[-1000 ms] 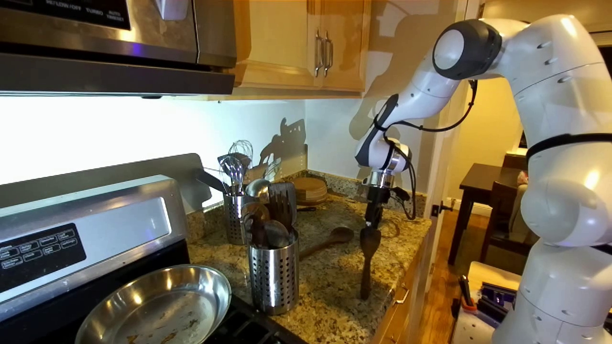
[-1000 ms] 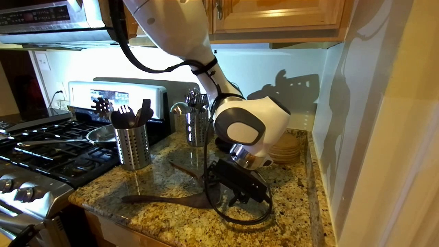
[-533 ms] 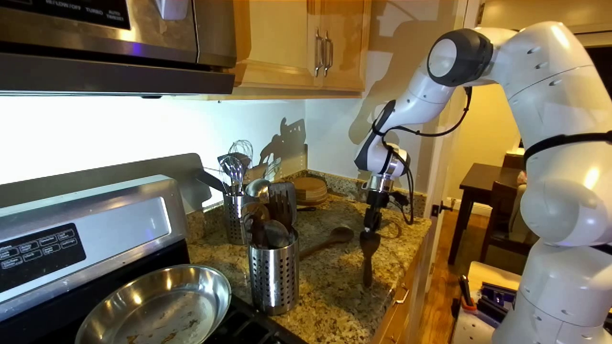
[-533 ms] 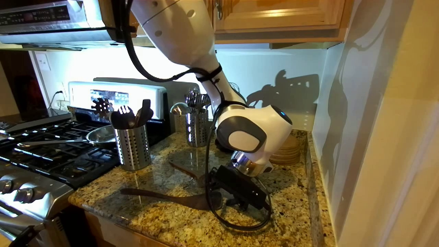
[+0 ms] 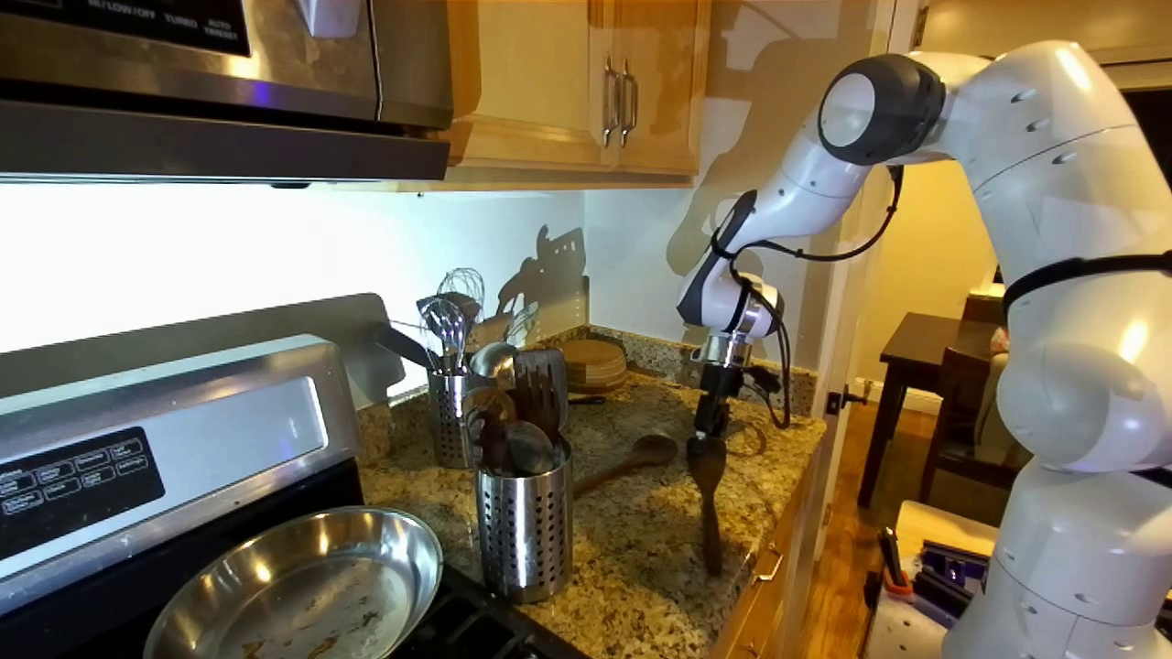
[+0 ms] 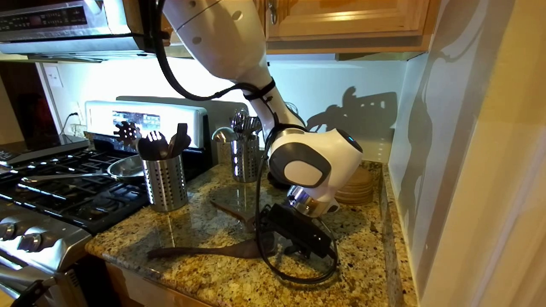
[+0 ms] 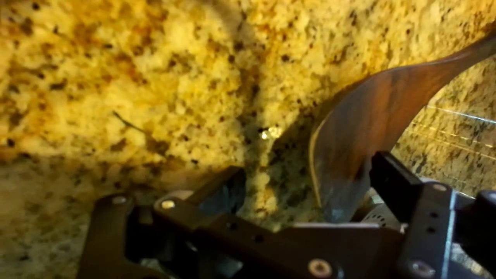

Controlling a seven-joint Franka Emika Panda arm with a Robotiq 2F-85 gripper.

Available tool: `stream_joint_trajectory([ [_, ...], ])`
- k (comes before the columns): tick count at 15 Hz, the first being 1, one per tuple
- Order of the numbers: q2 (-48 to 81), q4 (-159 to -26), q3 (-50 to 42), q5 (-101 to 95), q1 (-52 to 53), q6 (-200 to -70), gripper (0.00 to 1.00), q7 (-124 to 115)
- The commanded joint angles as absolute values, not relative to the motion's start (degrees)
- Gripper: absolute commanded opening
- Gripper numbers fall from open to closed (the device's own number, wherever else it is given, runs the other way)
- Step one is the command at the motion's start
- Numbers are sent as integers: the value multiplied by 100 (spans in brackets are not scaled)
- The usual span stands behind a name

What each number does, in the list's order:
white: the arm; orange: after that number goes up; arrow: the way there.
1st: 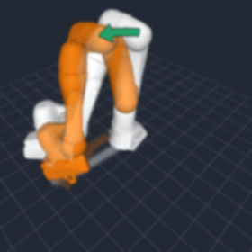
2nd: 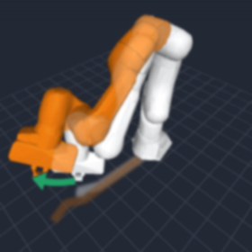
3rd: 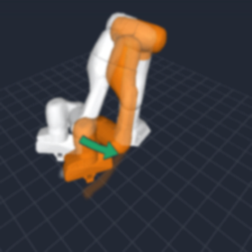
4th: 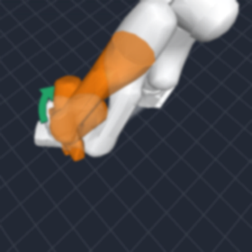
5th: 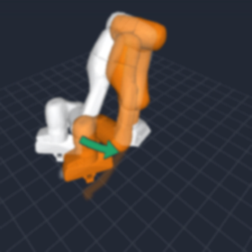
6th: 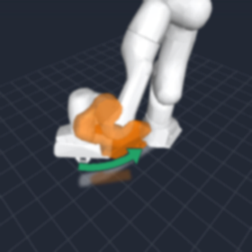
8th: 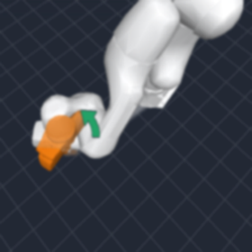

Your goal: Place the wooden spatula in the cutlery holder at the front of the countertop

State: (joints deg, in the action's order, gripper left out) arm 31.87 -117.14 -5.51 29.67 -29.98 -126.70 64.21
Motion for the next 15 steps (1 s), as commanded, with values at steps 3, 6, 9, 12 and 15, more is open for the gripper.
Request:
stream_joint_trajectory([
  [3, 2862, -11980, -592, 2795, -2902, -12705, 100, 6433],
  [6, 2895, -11918, -561, 2728, -2847, -12595, 100, 6406],
  [9, 2918, -11887, -533, 2683, -2768, -12482, 100, 6362],
  [12, 2949, -11860, -538, 2640, -2714, -12372, 85, 6332],
  [15, 2934, -11861, -590, 2565, -2708, -12305, 76, 6310],
])
